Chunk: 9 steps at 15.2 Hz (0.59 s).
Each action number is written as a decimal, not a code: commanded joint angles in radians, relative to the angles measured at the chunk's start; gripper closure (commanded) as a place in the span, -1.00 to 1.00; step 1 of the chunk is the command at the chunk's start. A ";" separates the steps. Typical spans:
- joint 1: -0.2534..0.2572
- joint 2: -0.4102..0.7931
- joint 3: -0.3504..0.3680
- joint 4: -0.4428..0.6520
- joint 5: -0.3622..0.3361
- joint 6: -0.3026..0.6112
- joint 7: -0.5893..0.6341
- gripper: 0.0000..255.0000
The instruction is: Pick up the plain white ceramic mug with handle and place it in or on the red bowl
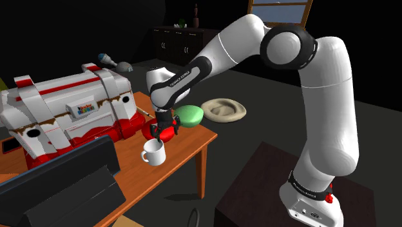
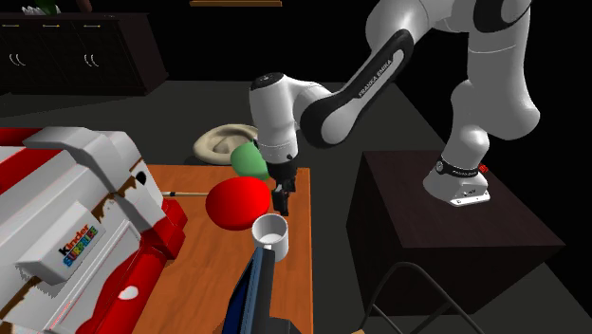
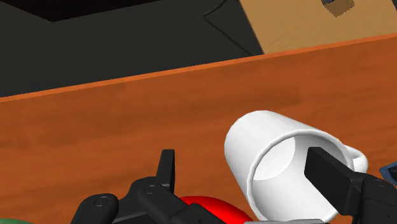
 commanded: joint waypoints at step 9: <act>0.038 0.203 -0.025 0.172 -0.037 0.030 0.046 -1.00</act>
